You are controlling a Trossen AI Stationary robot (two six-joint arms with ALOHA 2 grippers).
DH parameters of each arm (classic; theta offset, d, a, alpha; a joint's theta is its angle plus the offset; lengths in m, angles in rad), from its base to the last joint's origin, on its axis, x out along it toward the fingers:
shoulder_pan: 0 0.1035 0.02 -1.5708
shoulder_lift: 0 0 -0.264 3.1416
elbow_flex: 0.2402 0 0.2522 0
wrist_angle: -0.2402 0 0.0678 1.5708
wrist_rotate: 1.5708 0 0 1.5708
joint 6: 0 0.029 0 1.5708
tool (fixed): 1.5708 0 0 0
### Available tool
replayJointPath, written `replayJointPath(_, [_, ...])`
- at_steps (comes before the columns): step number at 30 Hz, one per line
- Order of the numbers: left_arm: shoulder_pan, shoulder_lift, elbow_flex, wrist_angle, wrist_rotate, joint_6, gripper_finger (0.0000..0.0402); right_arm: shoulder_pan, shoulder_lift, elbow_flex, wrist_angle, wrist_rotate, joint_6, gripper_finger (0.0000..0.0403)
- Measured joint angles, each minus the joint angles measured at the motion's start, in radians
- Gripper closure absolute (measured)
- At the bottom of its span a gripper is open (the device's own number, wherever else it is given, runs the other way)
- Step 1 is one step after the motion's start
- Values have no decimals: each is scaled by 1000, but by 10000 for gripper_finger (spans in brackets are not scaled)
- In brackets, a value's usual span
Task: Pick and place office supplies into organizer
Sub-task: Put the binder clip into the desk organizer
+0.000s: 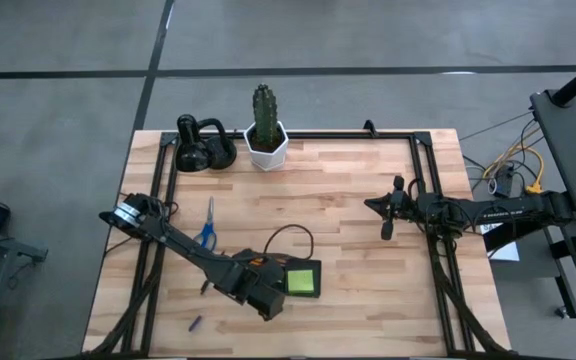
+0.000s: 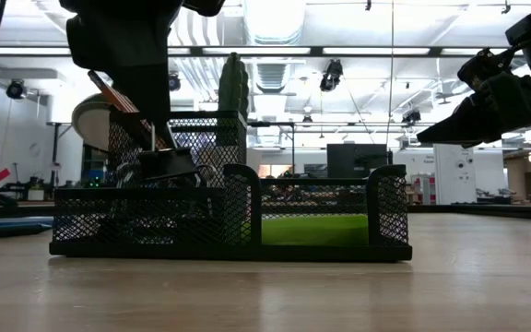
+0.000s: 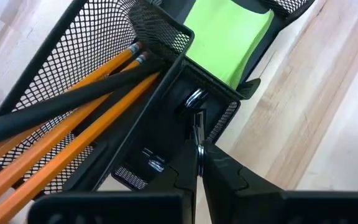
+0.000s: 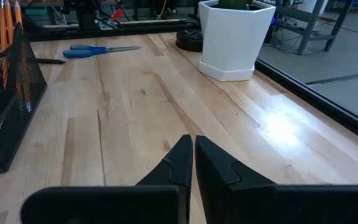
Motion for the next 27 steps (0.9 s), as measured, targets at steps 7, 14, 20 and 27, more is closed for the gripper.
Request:
replayJointPath(7, [0,0,-1,0,21,124,402,0,0,0,0,0,0,394])
replayJointPath(14, [2,0,-9,0,25,179,402,0,0,0,0,0,0,394])
replayJointPath(20, [2,0,-55,0,33,183,402,0,0,0,-2,0,0,394])
replayJointPath(27, [5,0,-79,58,39,179,401,0,0,0,-4,0,0,394])
